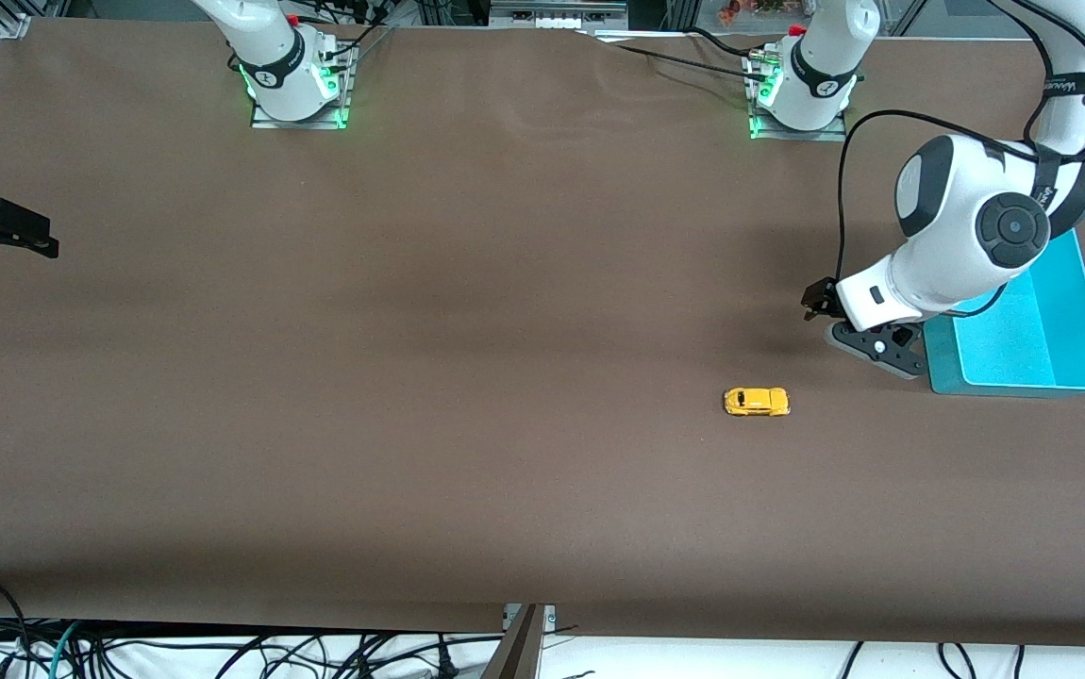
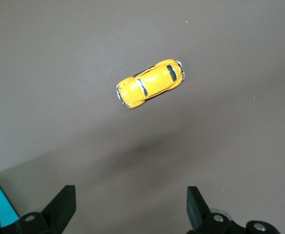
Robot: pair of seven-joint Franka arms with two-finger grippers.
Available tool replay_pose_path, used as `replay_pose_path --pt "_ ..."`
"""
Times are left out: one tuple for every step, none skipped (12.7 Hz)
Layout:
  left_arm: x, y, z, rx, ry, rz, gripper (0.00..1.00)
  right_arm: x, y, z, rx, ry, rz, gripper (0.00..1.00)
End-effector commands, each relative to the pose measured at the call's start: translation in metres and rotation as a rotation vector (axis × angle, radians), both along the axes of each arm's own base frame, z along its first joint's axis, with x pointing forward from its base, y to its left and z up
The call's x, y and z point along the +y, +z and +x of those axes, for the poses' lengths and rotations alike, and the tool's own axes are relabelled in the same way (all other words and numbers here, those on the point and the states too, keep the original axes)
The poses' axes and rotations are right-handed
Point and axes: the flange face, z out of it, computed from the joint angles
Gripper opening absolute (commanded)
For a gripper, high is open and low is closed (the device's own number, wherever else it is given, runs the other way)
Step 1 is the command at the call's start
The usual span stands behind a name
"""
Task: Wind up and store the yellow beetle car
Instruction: 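Move the left gripper from the bin toward the yellow car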
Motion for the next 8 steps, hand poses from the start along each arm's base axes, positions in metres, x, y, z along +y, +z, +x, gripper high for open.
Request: replay_pose_path --pt "-0.008 -0.017 0.004 -0.033 -0.190 -0.034 1.00 0.003 0.004 -0.013 0.000 -0.016 -0.014 1.00" --pt "-0.009 -0.021 0.006 -0.044 -0.252 -0.038 1.00 0.003 0.003 -0.016 0.003 -0.019 -0.014 1.00" --pt "-0.010 -0.025 0.008 -0.049 -0.300 -0.041 1.00 0.003 0.004 -0.017 0.003 -0.022 -0.011 1.00" --pt "-0.014 -0.032 0.009 -0.058 -0.363 -0.044 1.00 0.004 0.004 -0.017 0.001 -0.046 -0.014 1.00" --pt "-0.019 -0.037 0.011 -0.074 -0.443 -0.048 1.00 0.004 0.005 -0.017 -0.003 -0.090 -0.015 1.00" --pt "-0.024 -0.046 0.013 -0.087 -0.519 -0.050 0.99 0.005 0.002 -0.016 0.001 -0.107 -0.011 1.00" --pt "-0.025 -0.050 0.014 -0.105 -0.603 -0.049 0.99 0.005 -0.004 -0.012 0.010 -0.105 -0.009 1.00" --pt "-0.034 -0.057 0.014 -0.102 -0.705 -0.052 0.99 0.004 -0.006 -0.010 0.013 -0.102 -0.006 1.00"
